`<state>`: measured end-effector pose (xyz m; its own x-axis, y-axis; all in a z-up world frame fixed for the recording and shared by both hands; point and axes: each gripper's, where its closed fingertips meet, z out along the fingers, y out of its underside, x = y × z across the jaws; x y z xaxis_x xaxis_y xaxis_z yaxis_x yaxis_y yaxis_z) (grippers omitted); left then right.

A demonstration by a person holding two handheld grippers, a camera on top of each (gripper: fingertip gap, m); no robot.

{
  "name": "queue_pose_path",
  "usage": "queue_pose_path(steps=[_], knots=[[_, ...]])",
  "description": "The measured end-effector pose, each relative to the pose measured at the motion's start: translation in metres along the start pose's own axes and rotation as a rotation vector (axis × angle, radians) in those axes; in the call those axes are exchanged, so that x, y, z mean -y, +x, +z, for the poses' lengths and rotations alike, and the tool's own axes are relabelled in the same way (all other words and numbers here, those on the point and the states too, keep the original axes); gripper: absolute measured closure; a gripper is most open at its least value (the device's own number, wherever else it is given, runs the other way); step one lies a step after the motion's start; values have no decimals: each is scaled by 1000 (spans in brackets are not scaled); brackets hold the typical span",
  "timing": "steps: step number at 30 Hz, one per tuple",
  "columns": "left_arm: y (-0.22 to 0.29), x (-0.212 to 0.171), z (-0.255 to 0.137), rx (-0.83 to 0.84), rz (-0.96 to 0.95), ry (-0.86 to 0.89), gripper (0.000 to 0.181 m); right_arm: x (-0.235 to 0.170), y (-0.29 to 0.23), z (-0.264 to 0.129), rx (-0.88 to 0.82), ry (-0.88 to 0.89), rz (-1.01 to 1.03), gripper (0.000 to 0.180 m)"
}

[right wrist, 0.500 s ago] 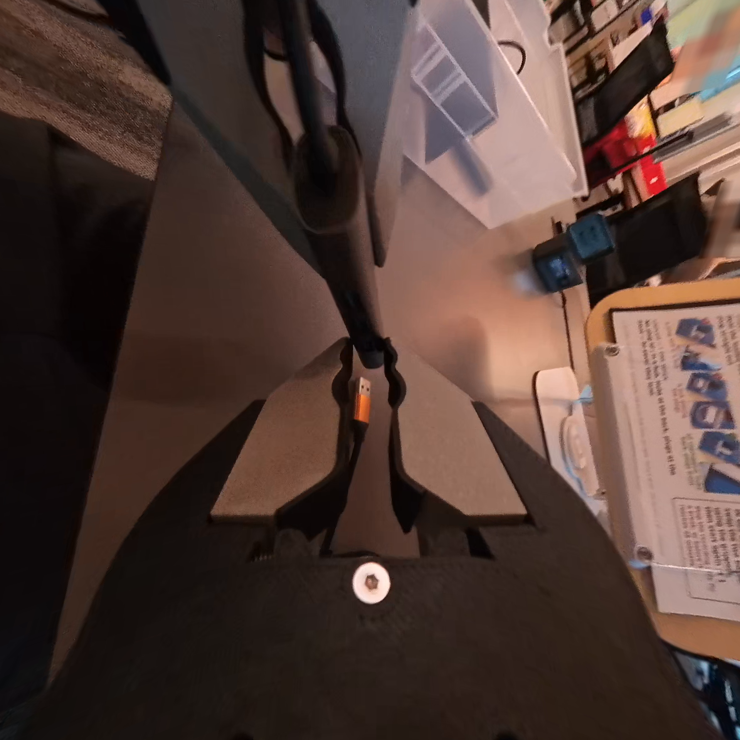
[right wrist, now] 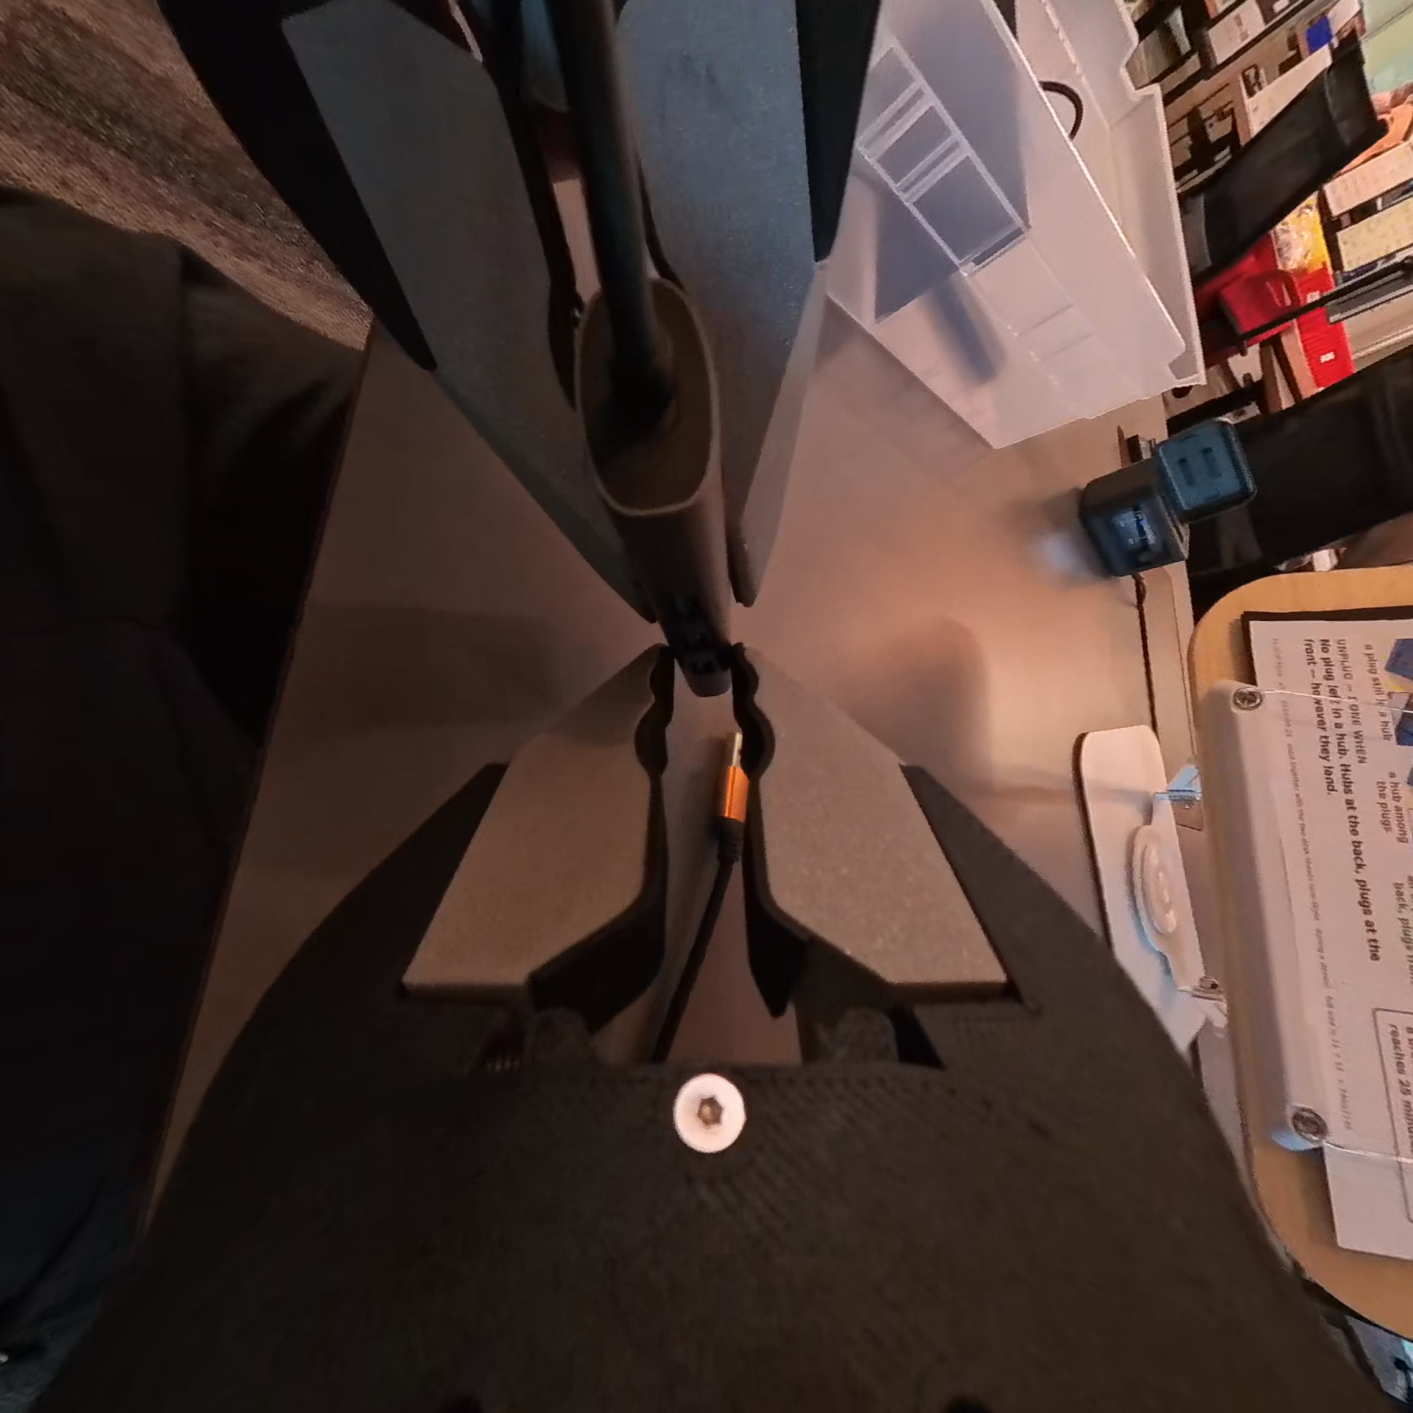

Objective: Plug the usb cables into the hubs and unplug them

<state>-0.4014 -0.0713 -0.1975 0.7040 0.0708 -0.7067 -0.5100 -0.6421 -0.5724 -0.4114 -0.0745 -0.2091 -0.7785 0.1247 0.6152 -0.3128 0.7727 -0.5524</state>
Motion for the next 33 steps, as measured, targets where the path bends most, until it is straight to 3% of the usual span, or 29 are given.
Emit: queue_pose_path(steps=[16,20,25,28,33], knots=[[2,3,0,3,8,25,167,1,-1,-3,18,8,19,167],[-2,10,-10,78,163,76,168,4,1,-15,41,40,15,165],[-22,-6,-16,148,163,39,167,-33,19,-22,101,-77,269,154],[-36,-12,-17,271,226,15,167,-63,18,-14,151,-194,424,149],[-41,-25,-12,388,347,-53,168,-68,5,-9,252,-206,516,151]])
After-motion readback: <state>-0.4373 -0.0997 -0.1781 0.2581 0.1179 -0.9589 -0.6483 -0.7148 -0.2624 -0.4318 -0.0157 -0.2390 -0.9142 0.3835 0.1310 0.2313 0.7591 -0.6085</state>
